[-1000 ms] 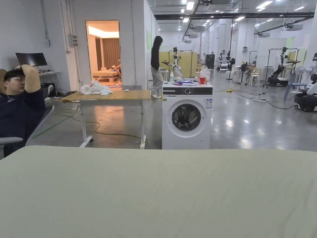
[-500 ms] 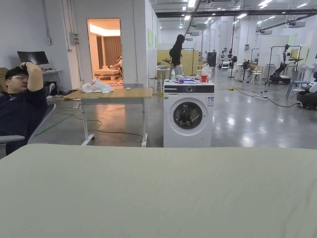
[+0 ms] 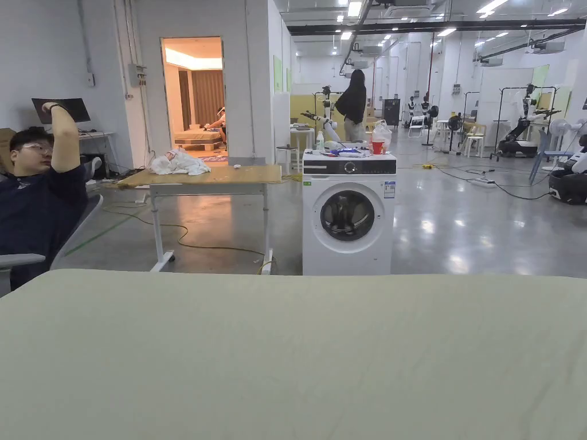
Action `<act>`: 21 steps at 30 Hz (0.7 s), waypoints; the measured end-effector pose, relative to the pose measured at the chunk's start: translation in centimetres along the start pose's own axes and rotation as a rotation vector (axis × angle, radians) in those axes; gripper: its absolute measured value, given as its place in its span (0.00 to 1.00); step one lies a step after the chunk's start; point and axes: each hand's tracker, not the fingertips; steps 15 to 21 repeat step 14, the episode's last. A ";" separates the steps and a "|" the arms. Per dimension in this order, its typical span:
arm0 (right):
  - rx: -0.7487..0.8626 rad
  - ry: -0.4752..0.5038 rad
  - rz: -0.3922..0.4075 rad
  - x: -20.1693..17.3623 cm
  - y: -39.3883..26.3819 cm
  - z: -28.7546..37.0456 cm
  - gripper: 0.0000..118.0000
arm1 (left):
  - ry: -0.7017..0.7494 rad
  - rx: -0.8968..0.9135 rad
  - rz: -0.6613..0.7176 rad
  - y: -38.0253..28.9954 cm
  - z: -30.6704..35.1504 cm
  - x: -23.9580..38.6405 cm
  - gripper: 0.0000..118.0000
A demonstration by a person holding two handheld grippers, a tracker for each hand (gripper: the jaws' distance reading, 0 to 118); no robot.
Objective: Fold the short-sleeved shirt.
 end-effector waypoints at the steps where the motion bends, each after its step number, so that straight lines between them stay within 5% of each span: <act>1: 0.004 0.001 0.012 0.0 0.0 0.0 1.00 | -0.008 0.001 -0.002 0.0 0.1 0.1 0.97; 11: -0.017 -0.067 0.092 -0.5 -0.4 -0.5 1.00 | -0.013 0.007 -0.016 0.0 0.5 0.2 0.97; 21: -0.020 -0.099 0.084 -0.4 -0.4 -0.7 1.00 | -0.005 0.004 -0.007 0.0 0.5 0.1 0.97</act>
